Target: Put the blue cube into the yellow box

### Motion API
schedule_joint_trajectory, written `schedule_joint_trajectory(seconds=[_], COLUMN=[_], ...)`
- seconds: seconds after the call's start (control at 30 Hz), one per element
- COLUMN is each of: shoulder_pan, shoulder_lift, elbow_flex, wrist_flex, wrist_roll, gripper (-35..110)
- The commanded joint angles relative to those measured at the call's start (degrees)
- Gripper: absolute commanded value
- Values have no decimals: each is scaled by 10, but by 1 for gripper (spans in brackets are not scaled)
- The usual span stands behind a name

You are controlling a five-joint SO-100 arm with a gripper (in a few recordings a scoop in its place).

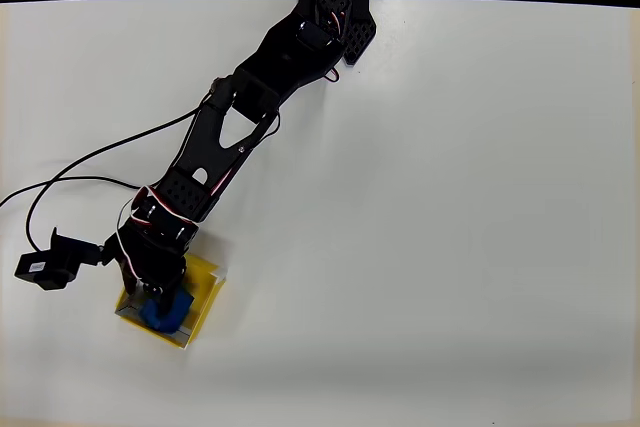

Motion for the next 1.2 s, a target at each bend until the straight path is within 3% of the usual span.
schedule_joint_trajectory(seconds=[0.0, 0.3, 0.57, 0.83, 1.17], shoulder_pan=[7, -8, -38, -100, -202], shoulder_lift=[72, 201, 418, 647, 897], elbow_flex=[-4, 69, 203, 522, 848], wrist_flex=[-21, -36, -28, -142, -163], wrist_roll=[-12, -30, -54, -100, -119], gripper=[29, 27, 9, 1, 0])
